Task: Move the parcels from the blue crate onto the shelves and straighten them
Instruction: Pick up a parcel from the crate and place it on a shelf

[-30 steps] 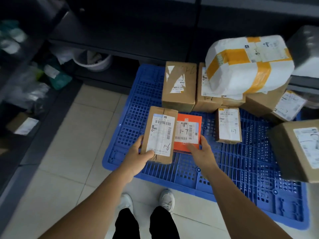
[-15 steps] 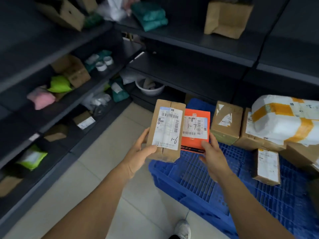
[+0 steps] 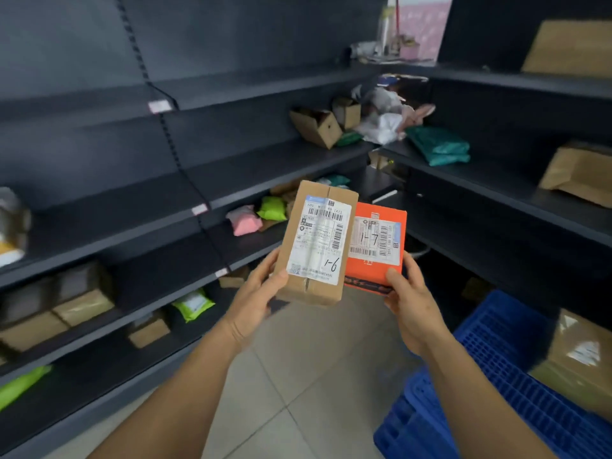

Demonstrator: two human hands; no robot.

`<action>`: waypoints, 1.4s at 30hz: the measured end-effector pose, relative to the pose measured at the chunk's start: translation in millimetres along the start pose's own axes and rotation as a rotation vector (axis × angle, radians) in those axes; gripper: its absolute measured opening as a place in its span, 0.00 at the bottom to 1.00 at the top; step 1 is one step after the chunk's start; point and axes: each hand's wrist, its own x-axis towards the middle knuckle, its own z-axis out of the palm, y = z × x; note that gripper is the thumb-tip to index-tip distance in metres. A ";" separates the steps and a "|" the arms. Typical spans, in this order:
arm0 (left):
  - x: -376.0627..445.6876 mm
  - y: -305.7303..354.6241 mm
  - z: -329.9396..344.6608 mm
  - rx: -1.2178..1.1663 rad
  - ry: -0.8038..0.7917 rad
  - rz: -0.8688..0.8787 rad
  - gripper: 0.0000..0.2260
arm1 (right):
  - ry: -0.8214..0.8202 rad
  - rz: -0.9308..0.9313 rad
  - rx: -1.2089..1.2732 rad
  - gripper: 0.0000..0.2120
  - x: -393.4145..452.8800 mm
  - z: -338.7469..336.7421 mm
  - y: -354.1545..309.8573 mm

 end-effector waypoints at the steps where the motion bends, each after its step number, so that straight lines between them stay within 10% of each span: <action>1: -6.9 5.3 -16.1 -0.004 0.024 0.007 0.15 | -0.030 -0.016 0.005 0.22 -0.1 18.2 -2.5; 18: -101.0 63.5 -206.5 -0.105 0.481 0.238 0.16 | -0.494 -0.093 -0.080 0.20 -5.2 270.4 -63.6; 42: -12.7 201.9 -398.5 -0.129 1.090 0.350 0.10 | -0.824 -0.161 0.092 0.18 99.4 525.3 -164.1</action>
